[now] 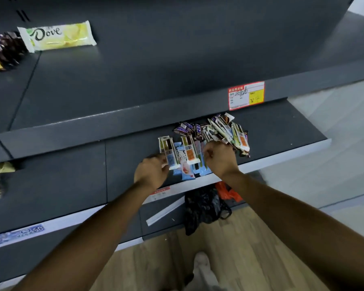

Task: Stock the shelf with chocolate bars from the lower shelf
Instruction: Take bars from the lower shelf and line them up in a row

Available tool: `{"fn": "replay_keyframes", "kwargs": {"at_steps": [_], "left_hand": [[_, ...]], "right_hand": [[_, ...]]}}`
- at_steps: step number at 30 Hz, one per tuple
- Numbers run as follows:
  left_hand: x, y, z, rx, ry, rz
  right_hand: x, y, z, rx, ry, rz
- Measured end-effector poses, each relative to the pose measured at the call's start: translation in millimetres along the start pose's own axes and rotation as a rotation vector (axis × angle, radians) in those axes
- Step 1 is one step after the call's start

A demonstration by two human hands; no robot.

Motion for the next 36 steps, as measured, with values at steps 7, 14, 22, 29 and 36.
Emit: {"fn": "replay_keyframes", "kwargs": {"at_steps": [7,14,22,29,36], "left_hand": [[57,7,35,-0.214,0.106,0.011],[84,3,68,-0.393,0.149,-0.029],[93,-2,74,-0.488,0.125,-0.027],[97,-10,80,-0.598,0.123,-0.256],[96,-10,64,-0.666,0.068,-0.524]], "right_hand": [[58,-19,38,0.063,0.190,-0.008],[102,-24,61,0.019,0.326,-0.090],[113,-28,62,-0.017,0.260,-0.236],[120,-28,59,0.058,0.186,-0.222],[121,-25,52,0.006,0.266,-0.305]]}}
Point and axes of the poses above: each hand's wrist, its own z-axis towards the middle knuckle, its own x-axis out of the palm, y = z × x, the point moved 4 cm from there along z, towards the middle knuckle, and after that the axes turned 4 degrees about -y, right-handed, at the moved point
